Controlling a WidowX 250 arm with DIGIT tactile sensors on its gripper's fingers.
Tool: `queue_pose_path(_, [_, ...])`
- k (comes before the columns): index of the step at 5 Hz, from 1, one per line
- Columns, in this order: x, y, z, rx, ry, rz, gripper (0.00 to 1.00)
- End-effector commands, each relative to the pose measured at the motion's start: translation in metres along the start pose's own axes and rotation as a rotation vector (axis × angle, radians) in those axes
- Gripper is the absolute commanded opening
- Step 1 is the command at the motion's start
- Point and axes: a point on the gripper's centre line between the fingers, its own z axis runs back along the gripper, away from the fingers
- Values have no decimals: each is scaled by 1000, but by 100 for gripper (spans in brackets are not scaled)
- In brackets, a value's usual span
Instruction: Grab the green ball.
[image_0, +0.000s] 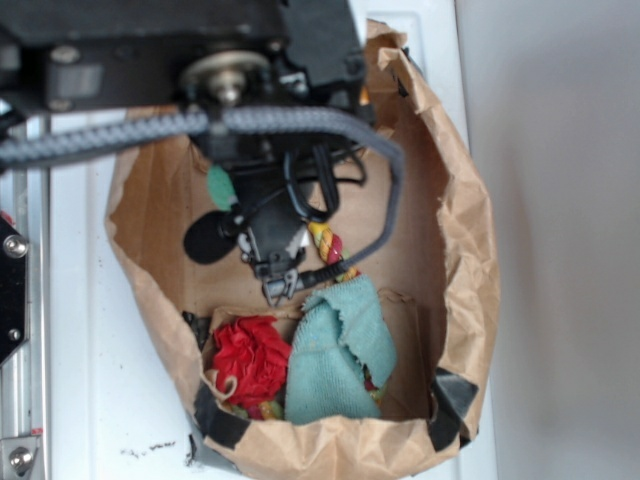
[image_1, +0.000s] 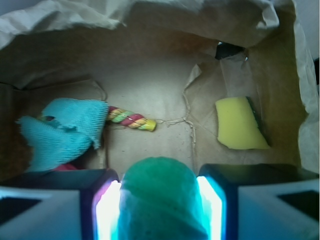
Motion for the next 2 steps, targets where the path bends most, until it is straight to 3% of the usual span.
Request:
queue_pose_path(1, [15, -17, 19, -10, -135, -8, 0])
queue_pose_path(2, [16, -17, 11, 10, -122, -14, 0])
